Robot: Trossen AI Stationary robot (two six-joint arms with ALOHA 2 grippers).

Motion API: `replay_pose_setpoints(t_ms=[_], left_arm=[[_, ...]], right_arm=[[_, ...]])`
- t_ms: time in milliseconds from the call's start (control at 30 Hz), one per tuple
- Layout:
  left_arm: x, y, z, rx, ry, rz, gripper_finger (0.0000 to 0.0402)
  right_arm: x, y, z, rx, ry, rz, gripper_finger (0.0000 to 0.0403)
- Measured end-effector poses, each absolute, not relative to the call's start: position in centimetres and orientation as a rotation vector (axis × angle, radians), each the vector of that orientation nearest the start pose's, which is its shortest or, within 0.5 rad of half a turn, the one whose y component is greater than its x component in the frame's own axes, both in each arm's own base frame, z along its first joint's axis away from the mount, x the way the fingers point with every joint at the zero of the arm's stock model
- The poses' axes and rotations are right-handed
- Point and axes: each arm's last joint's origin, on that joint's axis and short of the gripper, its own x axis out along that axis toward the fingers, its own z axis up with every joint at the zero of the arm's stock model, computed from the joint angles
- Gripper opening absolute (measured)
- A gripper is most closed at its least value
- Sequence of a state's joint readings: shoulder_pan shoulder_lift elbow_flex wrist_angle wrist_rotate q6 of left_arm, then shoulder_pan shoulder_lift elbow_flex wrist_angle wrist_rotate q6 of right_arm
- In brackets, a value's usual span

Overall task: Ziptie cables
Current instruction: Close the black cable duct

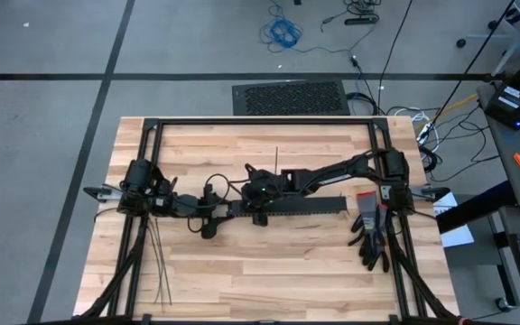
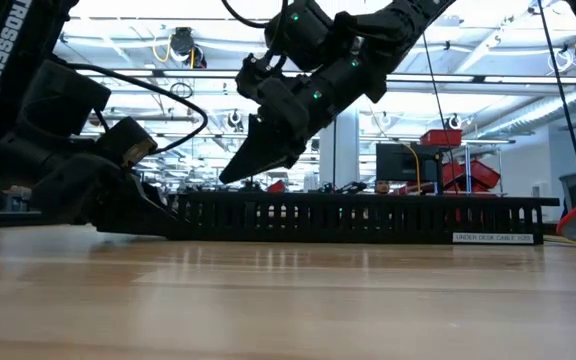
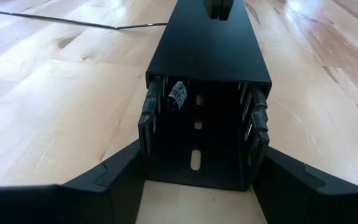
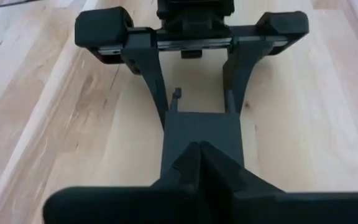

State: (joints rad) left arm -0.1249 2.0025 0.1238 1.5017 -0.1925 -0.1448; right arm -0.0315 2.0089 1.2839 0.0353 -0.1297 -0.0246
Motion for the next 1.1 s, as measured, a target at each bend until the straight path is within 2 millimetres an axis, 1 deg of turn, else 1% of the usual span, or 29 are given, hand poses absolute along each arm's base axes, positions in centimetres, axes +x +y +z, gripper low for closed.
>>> replay_pose_setpoints(t_ms=[167, 300, 633, 833, 1100], left_arm=[[20.2, -2.0, 5.6, -0.083, 0.367, 0.092, 0.0255], [20.2, -2.0, 5.6, -0.084, 0.366, 0.091, 0.0255], [20.3, -2.0, 5.6, -0.085, 0.365, 0.087, 0.0255], [20.3, -2.0, 5.6, -0.085, 0.365, 0.088, 0.0255], [20.3, -2.0, 5.7, -0.090, 0.364, 0.088, 0.0255]], right_arm=[[43.1, -1.0, 15.4, 0.047, 0.705, 0.101, 0.0001], [43.4, -1.0, 15.0, 0.049, 0.692, 0.102, 0.0000], [43.7, -1.6, 14.9, 0.048, 0.661, 0.093, 0.0000], [44.5, -2.0, 13.9, 0.068, 0.615, 0.134, 0.0000], [44.5, -2.0, 14.4, 0.051, 0.610, 0.129, 0.0000]])
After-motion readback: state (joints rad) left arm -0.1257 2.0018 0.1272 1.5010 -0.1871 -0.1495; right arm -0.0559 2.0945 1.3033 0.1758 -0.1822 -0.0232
